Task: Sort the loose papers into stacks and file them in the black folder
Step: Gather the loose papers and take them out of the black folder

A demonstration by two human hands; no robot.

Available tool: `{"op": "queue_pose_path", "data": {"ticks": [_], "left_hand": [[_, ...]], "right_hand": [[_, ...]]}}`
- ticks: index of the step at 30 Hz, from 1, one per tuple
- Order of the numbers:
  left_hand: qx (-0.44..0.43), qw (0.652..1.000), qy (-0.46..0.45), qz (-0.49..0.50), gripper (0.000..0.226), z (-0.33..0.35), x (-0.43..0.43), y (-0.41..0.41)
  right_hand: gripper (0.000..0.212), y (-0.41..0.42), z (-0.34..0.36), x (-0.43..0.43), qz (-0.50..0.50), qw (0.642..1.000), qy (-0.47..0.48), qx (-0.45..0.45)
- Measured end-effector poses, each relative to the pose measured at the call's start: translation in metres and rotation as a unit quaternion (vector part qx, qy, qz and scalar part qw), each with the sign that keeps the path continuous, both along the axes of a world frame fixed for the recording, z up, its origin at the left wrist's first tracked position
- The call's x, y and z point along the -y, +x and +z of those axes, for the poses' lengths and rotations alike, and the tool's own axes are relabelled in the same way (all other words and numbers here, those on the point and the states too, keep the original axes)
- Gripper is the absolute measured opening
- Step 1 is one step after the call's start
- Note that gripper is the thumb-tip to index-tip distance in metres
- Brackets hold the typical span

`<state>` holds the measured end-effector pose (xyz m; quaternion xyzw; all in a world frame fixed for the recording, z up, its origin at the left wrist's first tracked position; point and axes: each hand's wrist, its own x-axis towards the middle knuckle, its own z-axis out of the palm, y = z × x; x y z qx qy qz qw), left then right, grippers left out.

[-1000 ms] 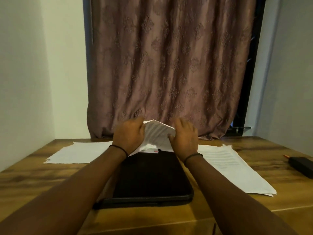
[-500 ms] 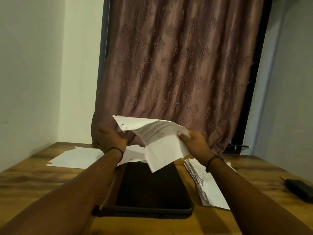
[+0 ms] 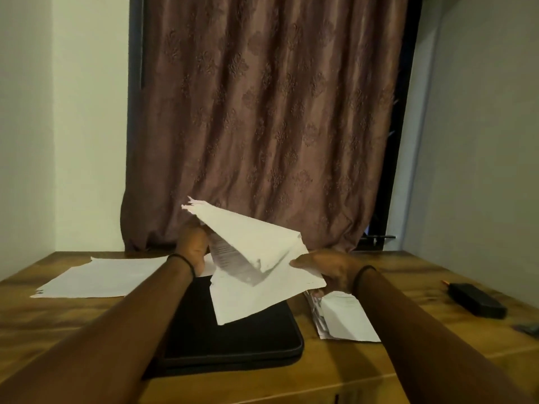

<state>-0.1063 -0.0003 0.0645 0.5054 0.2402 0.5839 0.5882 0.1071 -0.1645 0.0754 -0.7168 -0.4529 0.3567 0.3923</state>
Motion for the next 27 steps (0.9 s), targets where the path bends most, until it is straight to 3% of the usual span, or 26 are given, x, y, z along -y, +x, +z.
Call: {"op": "queue_pose_path", "data": {"ticks": [2, 4, 6, 10, 12, 14, 18, 22, 27], "left_hand": [[-0.023, 0.999, 0.027, -0.031, 0.008, 0.012, 0.013, 0.002], [-0.052, 0.997, 0.032, -0.055, 0.027, 0.012, 0.014, 0.009], [-0.071, 0.995, 0.021, -0.071, 0.032, 0.006, 0.012, 0.018], [-0.071, 0.997, -0.002, -0.043, 0.022, -0.004, 0.017, 0.043], [-0.084, 0.996, -0.010, -0.036, 0.011, -0.010, 0.018, 0.058], [-0.115, 0.992, -0.026, -0.039, 0.004, -0.014, 0.021, 0.076], [-0.156, 0.986, -0.027, -0.049, 0.016, -0.021, 0.026, 0.120], [-0.210, 0.976, 0.001, -0.055, 0.024, -0.031, 0.032, 0.170], [-0.419, 0.904, 0.080, -0.031, 0.039, -0.058, 0.026, 0.224]], "right_hand": [[0.021, 0.010, -0.007, 0.002, 0.010, 1.000, 0.003, 0.024], [0.030, 0.020, -0.014, 0.004, 0.027, 0.998, 0.035, 0.044], [0.037, 0.024, -0.018, 0.005, 0.021, 0.996, 0.081, 0.041], [0.015, 0.036, -0.020, 0.008, -0.045, 0.983, 0.177, 0.016], [0.019, 0.048, -0.023, 0.010, -0.081, 0.978, 0.192, 0.024], [0.022, 0.062, -0.028, 0.016, -0.117, 0.975, 0.185, 0.025], [0.033, 0.099, -0.044, 0.029, -0.177, 0.969, 0.164, 0.053], [0.030, 0.135, -0.062, 0.040, -0.257, 0.953, 0.151, 0.050], [0.032, 0.171, -0.082, 0.045, -0.335, 0.914, 0.044, 0.226]]}}
